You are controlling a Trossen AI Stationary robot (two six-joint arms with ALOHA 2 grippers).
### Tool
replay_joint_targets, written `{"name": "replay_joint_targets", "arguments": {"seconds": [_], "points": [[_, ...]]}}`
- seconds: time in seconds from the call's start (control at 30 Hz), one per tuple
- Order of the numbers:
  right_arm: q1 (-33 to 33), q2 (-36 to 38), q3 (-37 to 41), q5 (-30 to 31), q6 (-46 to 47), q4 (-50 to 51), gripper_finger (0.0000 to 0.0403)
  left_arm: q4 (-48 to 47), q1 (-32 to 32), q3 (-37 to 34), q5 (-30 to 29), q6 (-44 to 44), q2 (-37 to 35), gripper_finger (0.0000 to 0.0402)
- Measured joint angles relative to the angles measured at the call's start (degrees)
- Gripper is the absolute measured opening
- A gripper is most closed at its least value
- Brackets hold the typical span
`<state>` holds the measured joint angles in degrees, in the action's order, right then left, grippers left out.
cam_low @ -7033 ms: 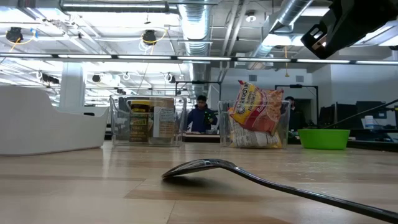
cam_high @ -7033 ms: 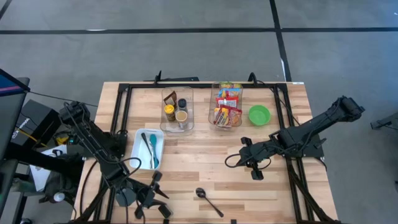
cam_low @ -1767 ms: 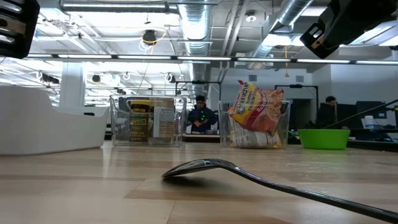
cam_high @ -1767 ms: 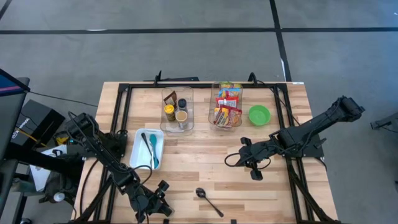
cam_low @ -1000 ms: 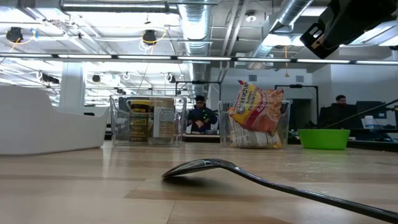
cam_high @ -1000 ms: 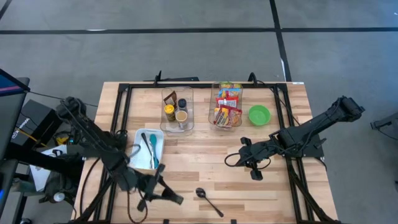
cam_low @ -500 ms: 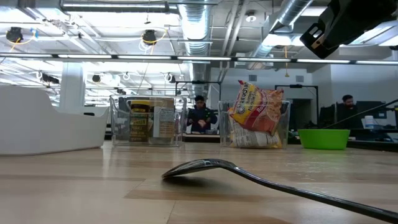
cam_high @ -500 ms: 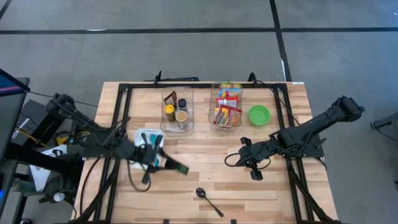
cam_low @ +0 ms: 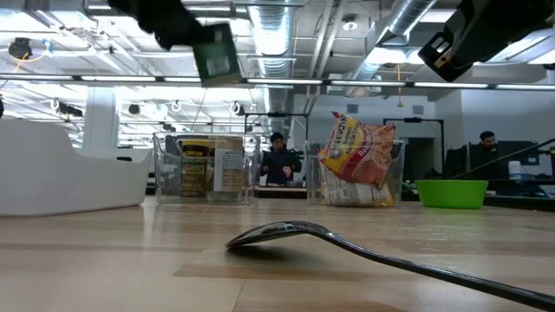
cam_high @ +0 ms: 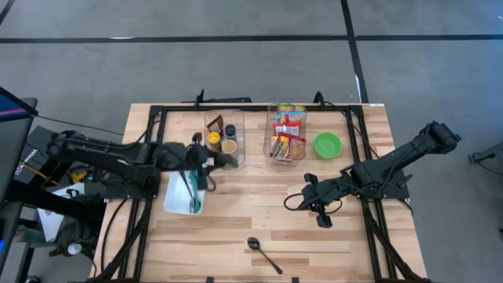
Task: Pick & Place Food Item
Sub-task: Put the black seasoning can into the left transparent bin
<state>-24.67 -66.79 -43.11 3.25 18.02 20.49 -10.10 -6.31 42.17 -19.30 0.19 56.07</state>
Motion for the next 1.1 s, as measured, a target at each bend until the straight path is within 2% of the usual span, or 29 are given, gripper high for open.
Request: {"name": "replay_joint_targets", "arguments": {"seconds": [0.17,0.3,0.57,0.8,1.1], "points": [[0.0,0.0,0.0,0.0,0.0,0.1,0.0,-7.5,6.6,0.0,0.0,0.0,0.0,0.0131],[0.0,0.0,0.0,0.0,0.0,0.2,0.0,-9.9,10.6,0.0,0.0,0.0,0.0,0.0131],[0.0,0.0,0.0,0.0,0.0,0.2,0.0,-15.9,13.8,-0.1,1.3,0.0,0.0,0.0129],[0.0,0.0,0.0,0.0,-0.6,0.2,0.0,-15.0,13.9,-4.7,1.4,0.0,0.0,0.0137],[0.0,0.0,0.0,0.0,-0.6,0.2,0.0,-4.9,14.3,-9.9,1.6,2.3,-0.3,0.0131]]}}
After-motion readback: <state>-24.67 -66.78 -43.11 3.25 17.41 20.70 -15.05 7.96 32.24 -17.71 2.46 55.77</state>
